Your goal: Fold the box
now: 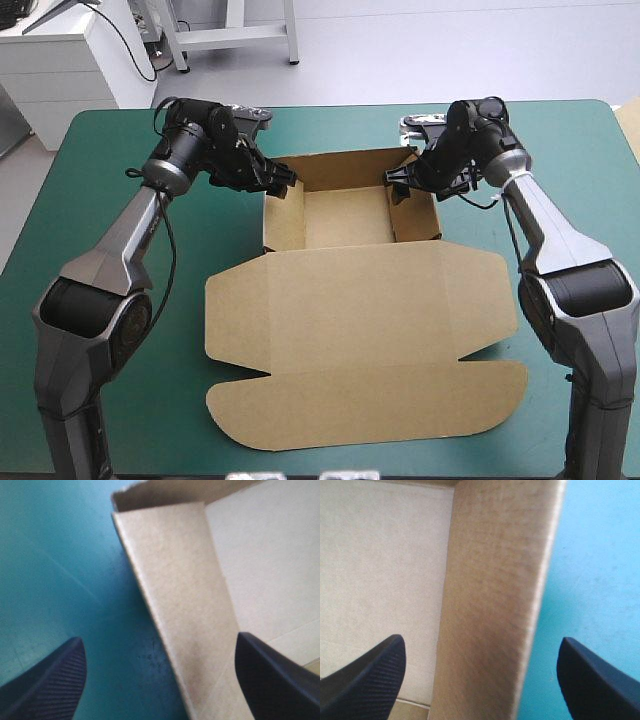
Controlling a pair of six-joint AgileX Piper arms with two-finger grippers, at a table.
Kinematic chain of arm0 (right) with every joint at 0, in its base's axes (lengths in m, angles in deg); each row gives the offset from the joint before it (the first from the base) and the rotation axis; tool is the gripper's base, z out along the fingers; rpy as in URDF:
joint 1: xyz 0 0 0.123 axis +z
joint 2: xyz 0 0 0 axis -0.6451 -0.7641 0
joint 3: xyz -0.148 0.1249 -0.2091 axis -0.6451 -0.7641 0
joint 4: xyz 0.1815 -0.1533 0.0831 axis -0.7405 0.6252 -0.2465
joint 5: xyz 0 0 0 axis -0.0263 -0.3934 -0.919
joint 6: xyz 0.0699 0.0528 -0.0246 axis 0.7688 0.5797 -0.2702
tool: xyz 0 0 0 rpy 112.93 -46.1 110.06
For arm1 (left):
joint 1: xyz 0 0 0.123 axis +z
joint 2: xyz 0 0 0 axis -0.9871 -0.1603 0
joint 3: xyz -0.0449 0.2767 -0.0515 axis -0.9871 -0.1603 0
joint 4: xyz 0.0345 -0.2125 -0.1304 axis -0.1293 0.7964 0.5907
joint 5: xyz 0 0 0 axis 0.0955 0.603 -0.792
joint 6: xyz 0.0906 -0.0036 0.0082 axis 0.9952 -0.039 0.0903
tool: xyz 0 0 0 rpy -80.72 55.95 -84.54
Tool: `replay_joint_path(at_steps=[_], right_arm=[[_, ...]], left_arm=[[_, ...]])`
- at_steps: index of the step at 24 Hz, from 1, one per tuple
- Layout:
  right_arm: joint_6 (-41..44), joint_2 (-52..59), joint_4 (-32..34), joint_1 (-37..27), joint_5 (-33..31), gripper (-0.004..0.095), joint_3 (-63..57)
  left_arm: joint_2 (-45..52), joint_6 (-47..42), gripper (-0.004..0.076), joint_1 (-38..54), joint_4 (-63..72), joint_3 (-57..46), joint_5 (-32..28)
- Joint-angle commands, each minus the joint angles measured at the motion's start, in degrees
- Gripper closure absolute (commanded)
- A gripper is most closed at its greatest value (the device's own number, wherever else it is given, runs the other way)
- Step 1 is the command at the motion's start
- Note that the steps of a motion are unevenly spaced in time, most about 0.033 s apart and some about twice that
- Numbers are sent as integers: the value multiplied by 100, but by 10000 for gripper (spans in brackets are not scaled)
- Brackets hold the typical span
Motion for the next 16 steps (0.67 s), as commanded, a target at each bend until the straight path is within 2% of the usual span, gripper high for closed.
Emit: replay_joint_path(at_steps=[1, 3, 9, 12, 13, 15, 16], right_arm=[[-60, 706, 117, -70, -52, 144, 359], [-167, 935, 105, -73, -52, 145, 500], [-275, 1331, 81, -73, -52, 147, 620], [-358, 1391, 93, -73, -52, 147, 620], [-384, 1391, 93, -73, -52, 147, 620], [-473, 1391, 105, -73, -52, 147, 620], [-514, 1391, 113, -73, -52, 148, 620]], left_arm=[[565, 0, 142, -15, 161, 452, 299], [779, 88, 148, -15, 161, 568, 285], [1515, 203, 276, -15, -49, 702, 296], [1905, 489, 424, -4, -38, 702, 303], [2146, 579, 580, -4, -27, 702, 303], [2515, 889, 727, -4, -27, 675, 303], [2634, 939, 729, -4, -27, 647, 303]])
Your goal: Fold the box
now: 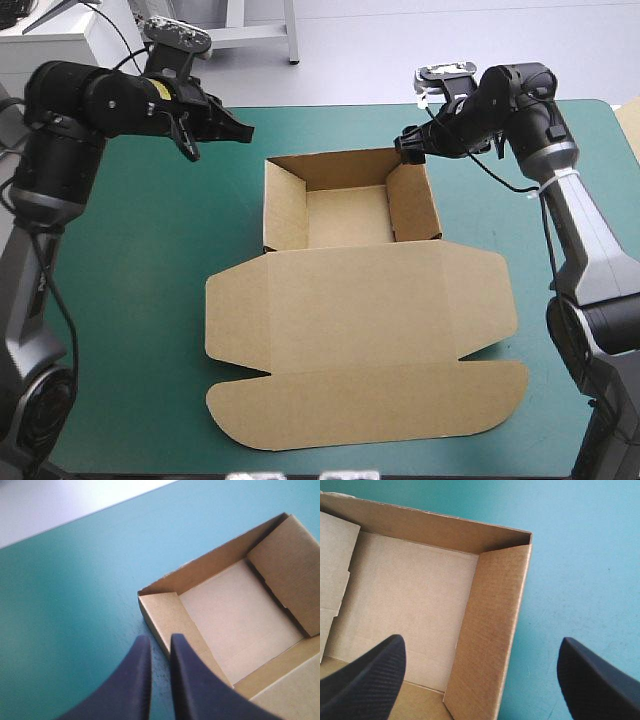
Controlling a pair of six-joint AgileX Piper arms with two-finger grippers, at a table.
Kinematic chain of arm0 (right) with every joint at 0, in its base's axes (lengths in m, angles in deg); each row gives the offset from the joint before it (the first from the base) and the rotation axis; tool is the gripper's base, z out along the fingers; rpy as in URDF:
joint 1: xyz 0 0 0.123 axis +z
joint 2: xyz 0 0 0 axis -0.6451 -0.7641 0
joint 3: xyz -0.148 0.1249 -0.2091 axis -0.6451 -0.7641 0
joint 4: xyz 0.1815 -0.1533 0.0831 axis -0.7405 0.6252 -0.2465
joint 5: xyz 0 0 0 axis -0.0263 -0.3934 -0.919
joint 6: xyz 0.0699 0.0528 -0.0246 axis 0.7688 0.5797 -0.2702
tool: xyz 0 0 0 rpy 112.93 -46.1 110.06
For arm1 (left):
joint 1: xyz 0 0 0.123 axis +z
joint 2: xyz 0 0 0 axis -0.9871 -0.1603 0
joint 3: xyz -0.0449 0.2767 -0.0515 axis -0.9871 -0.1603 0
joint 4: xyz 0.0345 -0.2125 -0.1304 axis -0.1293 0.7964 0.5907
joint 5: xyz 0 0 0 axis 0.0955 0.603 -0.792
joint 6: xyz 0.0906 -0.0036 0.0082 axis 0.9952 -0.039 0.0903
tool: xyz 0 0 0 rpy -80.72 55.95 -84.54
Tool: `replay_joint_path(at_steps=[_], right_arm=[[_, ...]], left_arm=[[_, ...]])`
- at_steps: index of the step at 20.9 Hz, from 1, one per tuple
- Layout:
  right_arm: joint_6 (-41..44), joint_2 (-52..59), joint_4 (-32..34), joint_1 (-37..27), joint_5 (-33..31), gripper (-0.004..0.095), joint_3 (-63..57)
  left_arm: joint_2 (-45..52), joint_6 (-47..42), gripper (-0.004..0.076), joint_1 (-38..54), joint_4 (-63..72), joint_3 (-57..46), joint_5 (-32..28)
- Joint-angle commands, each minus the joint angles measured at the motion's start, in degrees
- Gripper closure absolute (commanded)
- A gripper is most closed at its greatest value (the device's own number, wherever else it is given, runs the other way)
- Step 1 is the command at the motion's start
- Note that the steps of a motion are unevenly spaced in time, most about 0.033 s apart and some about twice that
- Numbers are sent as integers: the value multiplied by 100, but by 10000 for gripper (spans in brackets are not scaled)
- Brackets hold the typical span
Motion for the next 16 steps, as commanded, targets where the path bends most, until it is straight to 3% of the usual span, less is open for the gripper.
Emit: replay_joint_path(at_steps=[1, 6, 13, 16], right_arm=[[-154, 341, -2, -47, 24, 161, 171], [-154, 341, 23, -74, 24, 191, 171], [-198, 112, 327, -74, 34, 193, 149], [-198, -203, 80, -74, 34, 195, 24]], left_arm=[[806, 251, 731, -4, -35, -15, 228], [1637, 251, 731, -4, -361, -1182, 228], [3243, 546, 731, -4, -437, -4370, 228], [3808, 546, 731, -4, -437, -5266, 27]])
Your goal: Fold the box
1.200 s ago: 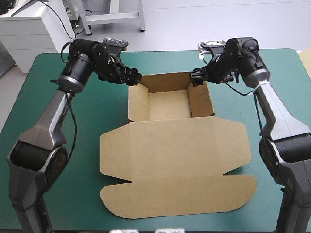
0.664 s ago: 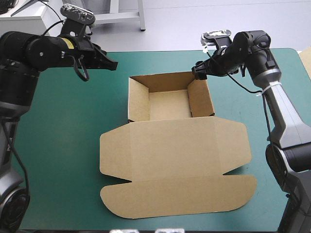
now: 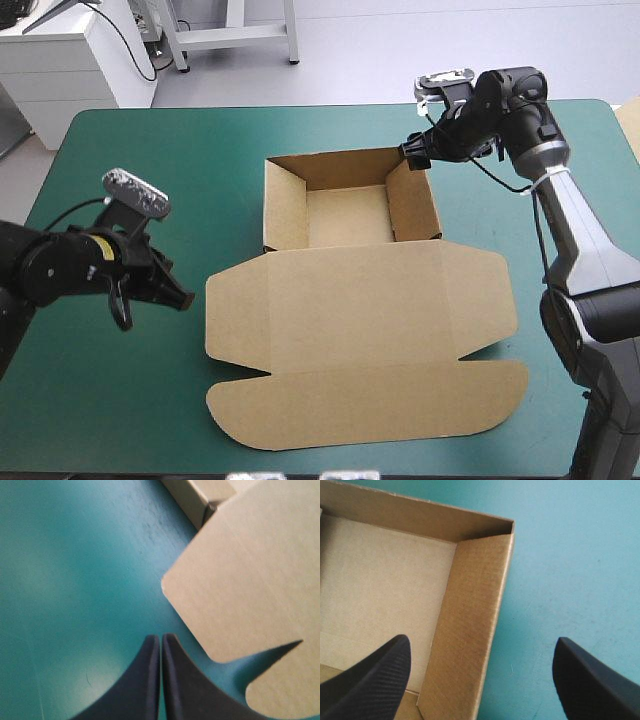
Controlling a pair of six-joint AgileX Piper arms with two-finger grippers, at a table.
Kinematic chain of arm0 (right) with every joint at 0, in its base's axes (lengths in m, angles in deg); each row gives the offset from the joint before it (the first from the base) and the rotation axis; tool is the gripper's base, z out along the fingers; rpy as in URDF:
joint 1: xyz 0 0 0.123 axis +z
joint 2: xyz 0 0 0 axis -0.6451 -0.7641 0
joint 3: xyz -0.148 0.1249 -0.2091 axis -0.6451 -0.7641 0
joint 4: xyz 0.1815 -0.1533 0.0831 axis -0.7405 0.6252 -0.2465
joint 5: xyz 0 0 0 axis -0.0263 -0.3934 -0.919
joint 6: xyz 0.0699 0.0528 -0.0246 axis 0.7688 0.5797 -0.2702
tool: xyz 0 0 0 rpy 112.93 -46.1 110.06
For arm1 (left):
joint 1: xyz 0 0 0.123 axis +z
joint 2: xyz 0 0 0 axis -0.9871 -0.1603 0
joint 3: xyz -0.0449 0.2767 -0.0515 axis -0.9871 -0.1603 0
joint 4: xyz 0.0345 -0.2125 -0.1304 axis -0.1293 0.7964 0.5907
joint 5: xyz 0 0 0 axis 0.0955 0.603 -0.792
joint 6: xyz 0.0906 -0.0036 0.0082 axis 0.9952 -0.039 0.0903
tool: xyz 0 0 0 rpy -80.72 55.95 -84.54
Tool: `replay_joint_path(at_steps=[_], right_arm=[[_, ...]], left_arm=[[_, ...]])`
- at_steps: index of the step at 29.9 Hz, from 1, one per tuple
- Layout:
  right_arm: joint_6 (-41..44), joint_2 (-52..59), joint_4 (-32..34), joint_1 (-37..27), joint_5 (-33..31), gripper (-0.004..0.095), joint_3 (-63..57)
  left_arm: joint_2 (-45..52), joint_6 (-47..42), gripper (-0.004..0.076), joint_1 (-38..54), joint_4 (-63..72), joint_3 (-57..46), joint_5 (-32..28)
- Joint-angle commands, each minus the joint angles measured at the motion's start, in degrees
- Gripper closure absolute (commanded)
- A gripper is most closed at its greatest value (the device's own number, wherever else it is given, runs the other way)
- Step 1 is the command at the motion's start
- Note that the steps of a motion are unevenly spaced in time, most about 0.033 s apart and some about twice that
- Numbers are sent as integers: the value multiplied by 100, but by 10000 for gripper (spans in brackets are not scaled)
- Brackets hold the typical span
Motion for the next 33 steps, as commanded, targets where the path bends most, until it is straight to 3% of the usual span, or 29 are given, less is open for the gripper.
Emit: replay_joint_path(at_steps=[1, 7, 17, 20, 28, 33], right_arm=[[-55, 5, -150, -31, 29, 195, 45], [-11, -496, -150, -31, 20, 195, 45], [-11, -962, -376, -31, 20, 211, 42], [-11, -1034, -283, -31, 20, 316, 42], [-72, -1059, -295, -31, 20, 892, 42], [-112, -1059, -360, -31, 20, 927, 42]], left_arm=[[592, -2, 731, -4, 11, -546, -55], [1285, -2, 731, -4, -2, -1187, -176], [1857, -363, 731, -4, -611, -1252, -89], [1893, -415, 731, -4, -762, -1252, 60], [1907, -415, 731, -4, -776, -1252, 39], [1907, -415, 731, -4, -776, -1252, 9]])
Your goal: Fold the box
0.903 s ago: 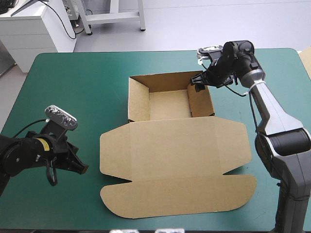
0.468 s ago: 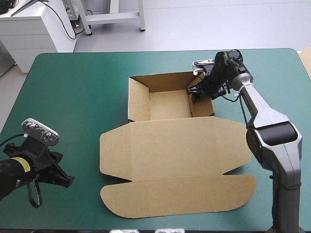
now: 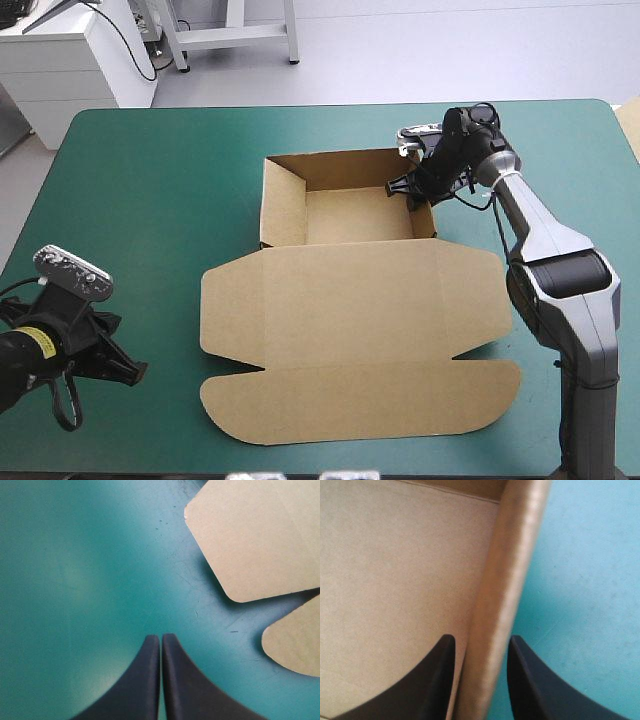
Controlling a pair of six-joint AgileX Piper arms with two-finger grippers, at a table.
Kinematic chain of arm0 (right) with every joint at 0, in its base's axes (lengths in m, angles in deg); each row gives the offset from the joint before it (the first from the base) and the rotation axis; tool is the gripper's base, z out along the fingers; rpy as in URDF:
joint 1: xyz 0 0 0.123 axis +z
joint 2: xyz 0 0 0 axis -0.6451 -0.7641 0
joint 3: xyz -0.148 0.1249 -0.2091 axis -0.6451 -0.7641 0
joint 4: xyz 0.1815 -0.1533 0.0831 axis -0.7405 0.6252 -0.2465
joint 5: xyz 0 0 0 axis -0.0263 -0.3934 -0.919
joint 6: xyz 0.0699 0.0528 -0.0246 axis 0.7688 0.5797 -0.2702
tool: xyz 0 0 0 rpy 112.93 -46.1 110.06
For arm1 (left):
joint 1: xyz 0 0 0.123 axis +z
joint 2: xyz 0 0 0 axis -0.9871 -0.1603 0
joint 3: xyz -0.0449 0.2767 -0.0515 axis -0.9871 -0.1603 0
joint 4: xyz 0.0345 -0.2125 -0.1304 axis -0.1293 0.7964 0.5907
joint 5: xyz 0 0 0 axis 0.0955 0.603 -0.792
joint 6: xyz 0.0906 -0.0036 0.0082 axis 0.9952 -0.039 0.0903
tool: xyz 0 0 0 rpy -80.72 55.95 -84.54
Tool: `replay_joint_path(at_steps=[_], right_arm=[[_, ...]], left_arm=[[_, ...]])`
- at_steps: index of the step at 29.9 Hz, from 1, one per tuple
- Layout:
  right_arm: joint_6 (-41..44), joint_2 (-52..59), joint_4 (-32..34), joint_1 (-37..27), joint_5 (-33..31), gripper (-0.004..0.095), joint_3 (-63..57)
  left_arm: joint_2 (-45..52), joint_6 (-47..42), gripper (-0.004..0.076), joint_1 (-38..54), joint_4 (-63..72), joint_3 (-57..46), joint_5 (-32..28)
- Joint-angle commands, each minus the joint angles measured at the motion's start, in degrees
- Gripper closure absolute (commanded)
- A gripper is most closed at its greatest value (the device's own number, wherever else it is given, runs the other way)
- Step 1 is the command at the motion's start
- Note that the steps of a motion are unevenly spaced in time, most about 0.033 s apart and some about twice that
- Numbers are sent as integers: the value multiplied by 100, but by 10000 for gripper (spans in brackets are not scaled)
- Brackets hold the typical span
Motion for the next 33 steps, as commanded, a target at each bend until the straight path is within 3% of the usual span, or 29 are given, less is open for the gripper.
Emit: replay_joint_path(at_steps=[1, 5, 9, 19, 21, 23, 28, 30, 33], right_arm=[[-59, 330, -84, -6, -41, 927, 155], [-283, 341, 7, -6, -41, 928, 237], [-282, 401, 497, -9, -41, 927, 543], [-303, 441, 339, -9, -41, 895, 661], [-303, 441, 326, -9, -41, 811, 661], [-303, 441, 234, -9, -41, 667, 661], [-303, 464, 21, -9, -41, 168, 661], [-303, 510, 21, -9, -41, 94, 661], [-309, 638, 84, -9, -41, 96, 661]], left_arm=[[-1, -63, 731, -4, -53, 124, 14], [-1, -63, 731, -4, -42, 124, 14], [-1, -63, 731, -4, -42, 124, 14], [-1, -63, 731, -4, -54, 124, 14], [-1, -63, 731, -4, -54, 124, 14], [-1, -63, 731, -4, -54, 124, 14], [-1, -83, 731, -4, -42, 124, 58], [-1, -83, 731, -4, -33, 124, 58], [-1, -83, 731, -4, -33, 124, 70]])
